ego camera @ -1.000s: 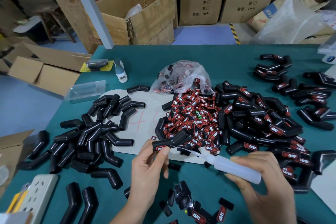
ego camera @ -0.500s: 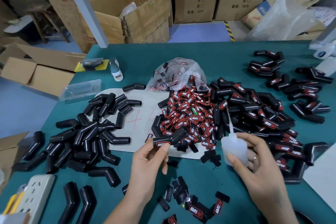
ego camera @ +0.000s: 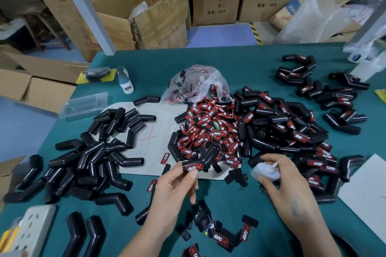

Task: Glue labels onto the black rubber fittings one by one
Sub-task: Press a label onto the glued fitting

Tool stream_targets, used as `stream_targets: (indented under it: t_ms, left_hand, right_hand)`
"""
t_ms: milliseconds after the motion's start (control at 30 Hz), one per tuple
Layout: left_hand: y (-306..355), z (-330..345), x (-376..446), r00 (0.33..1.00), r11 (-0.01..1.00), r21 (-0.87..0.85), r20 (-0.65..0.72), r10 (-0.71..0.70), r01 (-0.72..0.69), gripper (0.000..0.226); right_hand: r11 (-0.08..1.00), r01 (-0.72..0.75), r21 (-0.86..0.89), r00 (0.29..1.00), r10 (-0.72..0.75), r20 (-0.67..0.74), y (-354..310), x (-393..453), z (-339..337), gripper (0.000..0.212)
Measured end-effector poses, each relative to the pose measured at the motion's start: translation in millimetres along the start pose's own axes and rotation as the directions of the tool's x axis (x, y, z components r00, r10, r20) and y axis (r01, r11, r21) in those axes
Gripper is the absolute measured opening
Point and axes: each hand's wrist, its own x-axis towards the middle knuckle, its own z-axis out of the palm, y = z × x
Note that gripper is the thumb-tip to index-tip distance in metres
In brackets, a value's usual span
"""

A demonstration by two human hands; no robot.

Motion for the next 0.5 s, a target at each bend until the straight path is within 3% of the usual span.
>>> stream_targets:
  t_ms: [67,133,200,233,267,300,333,400,467,500]
  left_hand:
    - [0.2,1.0,-0.1,1.0,1.0,0.004,0.003,-0.007,0.007,0.038]
    - [0.4,1.7,-0.4,1.0,1.0,0.006,0.006,-0.008,0.008,0.046]
    - [-0.2,1.3,-0.7,1.0,1.0,0.013,0.005,0.001,-0.001,0.051]
    - [-0.4,1.4,-0.8,1.0,1.0,0.016,0.005,0.004,-0.004,0.049]
    - [-0.1,1.9,-0.7,1.0,1.0,0.015,0.006,0.007,-0.007,0.046]
    - [0.6,2.9,-0.4,1.0,1.0,0.009,0.008,0.013,-0.013,0.041]
    - [1.1,3.5,-0.4,1.0,1.0,0.005,0.007,0.022,-0.022,0.037]
    - [1.7,4.7,-1.1,0.999,0.999,0.019,0.005,0.044,-0.044,0.032]
    - [2.3,6.0,-2.4,0.997,0.996,0.048,0.005,0.074,-0.074,0.029]
    - [2.5,6.5,-3.9,0.996,0.994,0.064,0.008,0.09,-0.09,0.029]
  right_hand:
    - [0.998,-0.008,0.066,0.997,0.013,-0.078,-0.1,0.2,3.1,0.047]
    - [0.979,0.096,0.179,0.938,-0.029,-0.345,-3.1,-3.8,3.5,0.047]
    - [0.931,0.363,0.041,0.723,-0.253,-0.642,-10.8,-11.3,5.8,0.023]
    - [0.888,0.455,-0.068,0.611,-0.367,-0.701,-14.1,-15.9,10.9,0.02]
    - [0.822,0.553,-0.138,0.546,-0.482,-0.685,-15.7,-20.0,19.9,0.02]
    - [0.757,0.634,-0.16,0.529,-0.575,-0.624,-20.1,-22.7,30.6,0.016]
    - [0.714,0.686,-0.139,0.551,-0.635,-0.542,-24.6,-23.7,41.8,0.013]
    - [0.741,0.671,0.024,0.683,-0.604,-0.411,-33.8,-24.1,61.9,0.012]
    - [0.822,0.442,0.36,0.886,-0.337,-0.319,-43.4,-27.4,73.6,0.023]
    - [0.795,0.307,0.523,0.949,-0.21,-0.237,-43.5,-28.5,76.9,0.033]
